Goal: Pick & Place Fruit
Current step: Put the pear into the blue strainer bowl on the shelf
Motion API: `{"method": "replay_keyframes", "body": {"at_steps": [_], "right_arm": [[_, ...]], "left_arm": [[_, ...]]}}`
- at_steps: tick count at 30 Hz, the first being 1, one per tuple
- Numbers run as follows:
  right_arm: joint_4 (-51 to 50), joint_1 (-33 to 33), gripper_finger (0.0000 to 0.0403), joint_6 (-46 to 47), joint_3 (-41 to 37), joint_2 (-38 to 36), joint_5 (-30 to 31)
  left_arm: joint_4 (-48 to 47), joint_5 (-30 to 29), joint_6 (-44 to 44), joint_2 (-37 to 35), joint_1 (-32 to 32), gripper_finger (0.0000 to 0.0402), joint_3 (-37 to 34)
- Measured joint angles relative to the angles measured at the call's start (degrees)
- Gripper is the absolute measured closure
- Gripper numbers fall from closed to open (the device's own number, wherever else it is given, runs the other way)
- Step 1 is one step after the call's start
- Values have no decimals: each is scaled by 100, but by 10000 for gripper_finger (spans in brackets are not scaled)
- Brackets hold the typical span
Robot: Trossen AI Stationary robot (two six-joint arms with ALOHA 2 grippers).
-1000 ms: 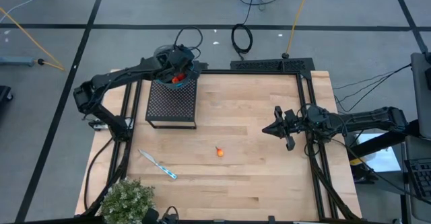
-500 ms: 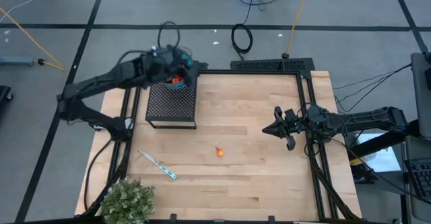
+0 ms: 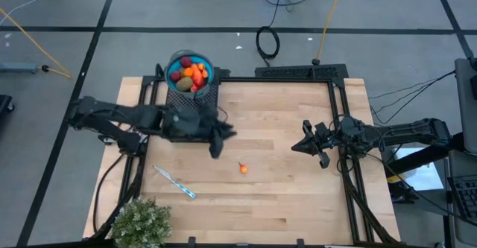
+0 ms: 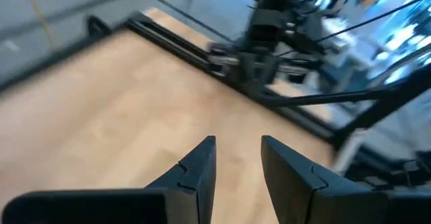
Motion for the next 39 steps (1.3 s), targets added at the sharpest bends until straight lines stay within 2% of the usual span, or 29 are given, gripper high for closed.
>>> {"method": "replay_keyframes", "body": {"at_steps": [7, 14, 19, 24, 29, 39], "right_arm": [[0, 0, 403, -73, 2, -2, -2], [-2, 0, 403, -134, 2, -2, -2], [-2, 0, 403, -134, 2, -2, 0], [-4, 0, 403, -184, 2, 0, 0], [-4, 0, 403, -219, 2, -1, -2], [36, 0, 403, -235, 2, 1, -4]], "left_arm": [[318, -286, -1995, 651, -702, 286, -1], [197, -410, -3807, 1318, -1043, 286, -5], [59, -381, -4465, 1691, -1037, 286, -7], [-116, -57, -4988, 1998, -980, 286, -7], [-204, 179, -6081, 2305, -982, 286, -7], [-193, 241, -8211, 3064, -954, 286, -7]]}}
